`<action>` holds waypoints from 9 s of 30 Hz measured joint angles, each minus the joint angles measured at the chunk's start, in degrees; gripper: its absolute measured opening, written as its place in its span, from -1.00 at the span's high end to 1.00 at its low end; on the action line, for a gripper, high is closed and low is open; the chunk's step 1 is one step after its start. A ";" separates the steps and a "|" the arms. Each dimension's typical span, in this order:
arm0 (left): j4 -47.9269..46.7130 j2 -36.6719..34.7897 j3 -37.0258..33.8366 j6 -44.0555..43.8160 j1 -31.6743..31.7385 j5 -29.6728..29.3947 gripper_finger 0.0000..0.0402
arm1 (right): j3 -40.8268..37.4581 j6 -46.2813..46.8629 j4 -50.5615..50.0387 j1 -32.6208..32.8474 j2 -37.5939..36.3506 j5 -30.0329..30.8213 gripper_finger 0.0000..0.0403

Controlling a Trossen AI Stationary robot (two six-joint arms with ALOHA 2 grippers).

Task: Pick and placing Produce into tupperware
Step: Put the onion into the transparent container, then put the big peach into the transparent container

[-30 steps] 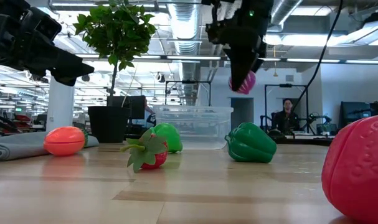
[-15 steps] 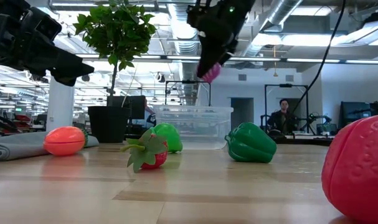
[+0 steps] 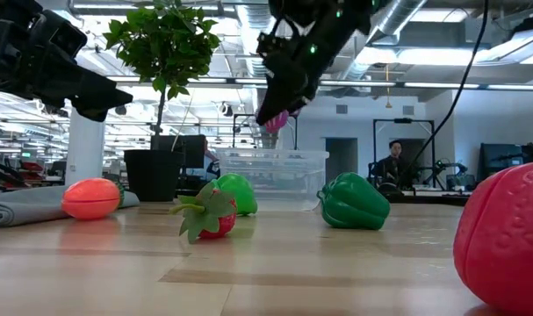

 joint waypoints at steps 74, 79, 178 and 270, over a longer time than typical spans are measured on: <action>4.62 -0.04 0.00 8.24 0.02 -5.05 0.02 | -4.40 13.68 -24.22 15.47 -25.11 2.25 -0.91; 4.67 -0.03 0.00 8.23 0.02 -5.05 0.02 | -4.42 27.03 -32.13 26.52 -28.97 12.57 -0.91; -0.18 -0.02 0.01 -0.08 0.02 1.49 0.02 | -4.44 124.25 -47.42 72.93 9.03 27.54 -0.88; -0.18 -0.01 0.01 -3.93 0.00 1.48 0.02 | 13.78 87.48 -47.20 52.05 15.61 30.50 -0.40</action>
